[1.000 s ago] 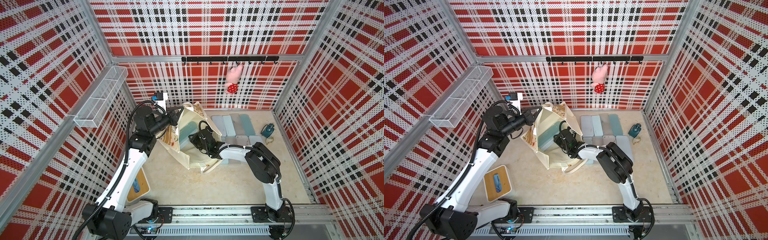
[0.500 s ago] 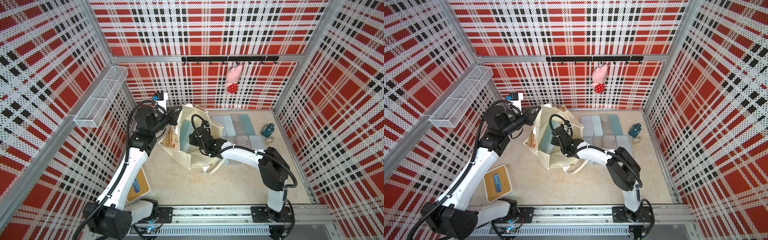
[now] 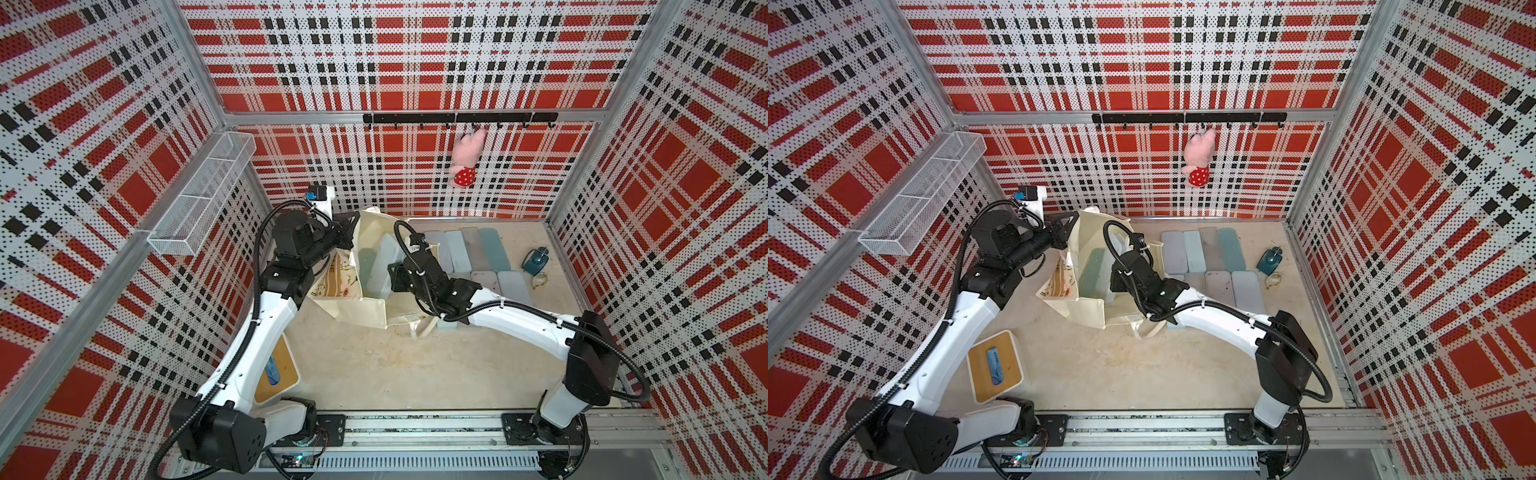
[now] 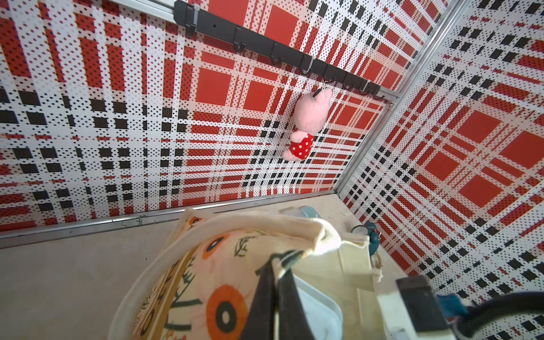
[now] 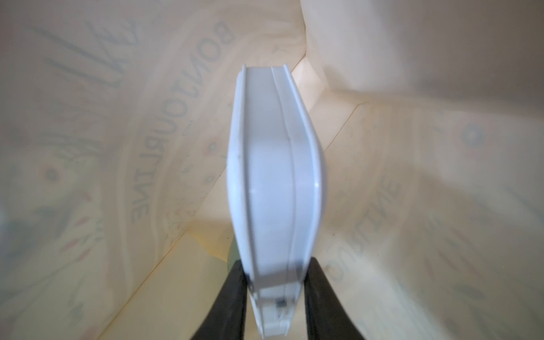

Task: Take out the pencil case from the canvas bag
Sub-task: Pick up the pencil case from the canvas bag.

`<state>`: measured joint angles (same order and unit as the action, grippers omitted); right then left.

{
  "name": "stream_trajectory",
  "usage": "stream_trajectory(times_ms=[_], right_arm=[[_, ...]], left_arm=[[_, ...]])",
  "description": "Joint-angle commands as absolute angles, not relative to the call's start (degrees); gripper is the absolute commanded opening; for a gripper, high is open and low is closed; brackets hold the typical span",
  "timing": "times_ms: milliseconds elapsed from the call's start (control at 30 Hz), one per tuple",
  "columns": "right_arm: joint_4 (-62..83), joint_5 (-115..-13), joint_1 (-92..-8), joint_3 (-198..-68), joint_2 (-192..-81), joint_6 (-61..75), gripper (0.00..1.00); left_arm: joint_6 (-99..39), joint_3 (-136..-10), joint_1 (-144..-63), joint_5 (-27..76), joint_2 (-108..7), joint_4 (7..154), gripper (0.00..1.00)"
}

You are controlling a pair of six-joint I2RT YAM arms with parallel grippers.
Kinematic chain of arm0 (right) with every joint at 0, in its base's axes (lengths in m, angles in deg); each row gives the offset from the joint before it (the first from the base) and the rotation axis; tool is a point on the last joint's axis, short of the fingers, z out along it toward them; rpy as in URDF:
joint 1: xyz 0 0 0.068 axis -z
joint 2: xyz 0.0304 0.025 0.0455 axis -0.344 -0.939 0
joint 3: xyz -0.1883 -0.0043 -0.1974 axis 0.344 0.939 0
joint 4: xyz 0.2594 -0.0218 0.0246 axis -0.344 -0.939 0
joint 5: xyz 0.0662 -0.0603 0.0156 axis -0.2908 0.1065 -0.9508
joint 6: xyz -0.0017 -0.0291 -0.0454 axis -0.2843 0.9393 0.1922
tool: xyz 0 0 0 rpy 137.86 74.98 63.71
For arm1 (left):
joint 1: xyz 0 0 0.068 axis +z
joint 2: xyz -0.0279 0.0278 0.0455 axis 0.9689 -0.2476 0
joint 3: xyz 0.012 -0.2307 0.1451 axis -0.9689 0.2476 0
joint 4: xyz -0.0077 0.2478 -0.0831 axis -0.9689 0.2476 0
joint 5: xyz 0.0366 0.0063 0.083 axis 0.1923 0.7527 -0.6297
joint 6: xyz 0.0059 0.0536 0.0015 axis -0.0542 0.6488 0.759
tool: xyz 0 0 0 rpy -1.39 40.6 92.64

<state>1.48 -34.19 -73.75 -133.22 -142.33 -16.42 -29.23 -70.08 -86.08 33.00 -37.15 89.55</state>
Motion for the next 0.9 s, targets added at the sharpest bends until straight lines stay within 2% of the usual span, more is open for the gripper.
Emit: stream_trajectory(times_ms=[0, 467, 867], right_arm=[[4.9, -35.9, -73.9, -132.1, -137.7, -11.4, 0.31], [9.9, -35.6, -73.6, -126.5, -124.2, -3.8, 0.28], [5.2, -33.1, -70.0, -126.9, -117.7, -0.9, 0.26]], left_arm=[[-28.3, -71.4, -85.2, 30.5, -36.9, 87.2, 0.0], [-28.8, -71.6, -83.1, 24.7, -37.6, 88.7, 0.0], [-29.5, -73.2, -77.5, 21.1, -37.1, 91.0, 0.0]])
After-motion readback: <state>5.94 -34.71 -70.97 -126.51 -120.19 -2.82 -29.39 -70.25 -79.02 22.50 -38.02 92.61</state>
